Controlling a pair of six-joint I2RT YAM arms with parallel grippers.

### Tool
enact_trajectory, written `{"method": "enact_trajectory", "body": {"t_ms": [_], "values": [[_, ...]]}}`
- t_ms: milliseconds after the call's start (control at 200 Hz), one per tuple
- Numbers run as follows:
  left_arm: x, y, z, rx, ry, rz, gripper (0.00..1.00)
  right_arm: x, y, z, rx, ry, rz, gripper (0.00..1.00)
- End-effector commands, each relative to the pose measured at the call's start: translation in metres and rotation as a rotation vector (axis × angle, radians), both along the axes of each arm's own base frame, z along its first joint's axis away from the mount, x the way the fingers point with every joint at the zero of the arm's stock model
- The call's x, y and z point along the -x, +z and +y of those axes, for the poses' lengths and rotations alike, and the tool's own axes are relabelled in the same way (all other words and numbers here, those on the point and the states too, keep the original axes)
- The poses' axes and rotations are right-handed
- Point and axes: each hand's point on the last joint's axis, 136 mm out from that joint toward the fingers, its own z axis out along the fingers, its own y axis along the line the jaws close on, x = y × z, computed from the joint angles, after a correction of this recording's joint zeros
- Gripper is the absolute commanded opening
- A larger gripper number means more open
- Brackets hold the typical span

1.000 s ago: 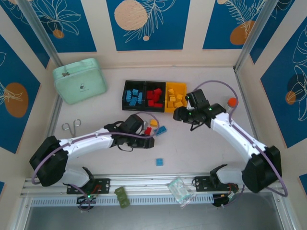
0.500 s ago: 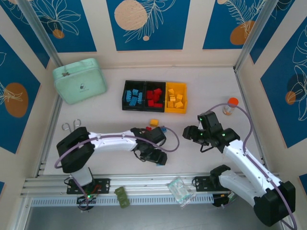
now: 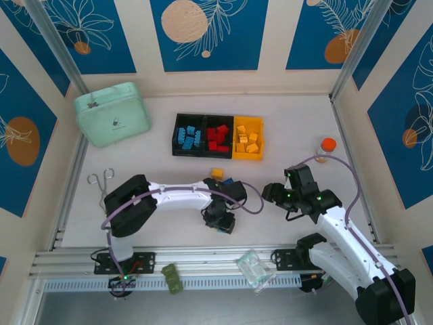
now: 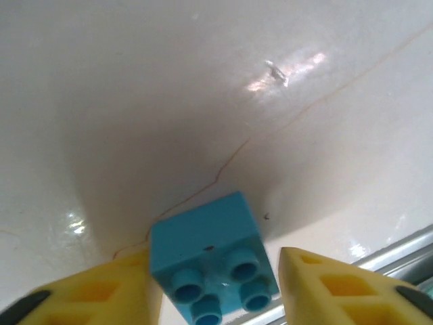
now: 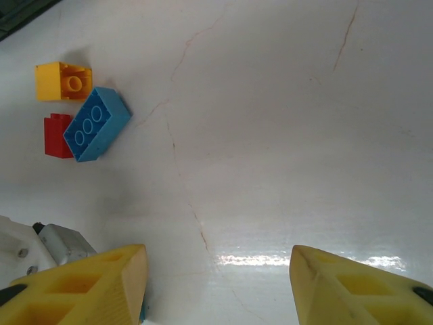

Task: Sort the legos into containers by color
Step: Pick up the lego from the middle-left of the table.

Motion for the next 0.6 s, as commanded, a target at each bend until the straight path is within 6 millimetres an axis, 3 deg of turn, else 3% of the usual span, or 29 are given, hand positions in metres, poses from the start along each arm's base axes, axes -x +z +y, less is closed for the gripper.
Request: {"method": "enact_trajectory", "body": {"t_ms": [0,295,595], "values": [[-0.005,0.003,0.007,-0.042,-0.017,-0.036,0.35,0.005,0.001,0.005,-0.045,0.01,0.013,0.57],[-0.04,0.027,0.024,0.028,0.067,-0.14,0.27,0.019,0.0,0.025,-0.128,0.093,0.082,0.57],[-0.088,0.058,0.06,0.053,0.141,-0.227,0.27,0.029,0.002,0.055,-0.18,0.209,0.12,0.57]]}}
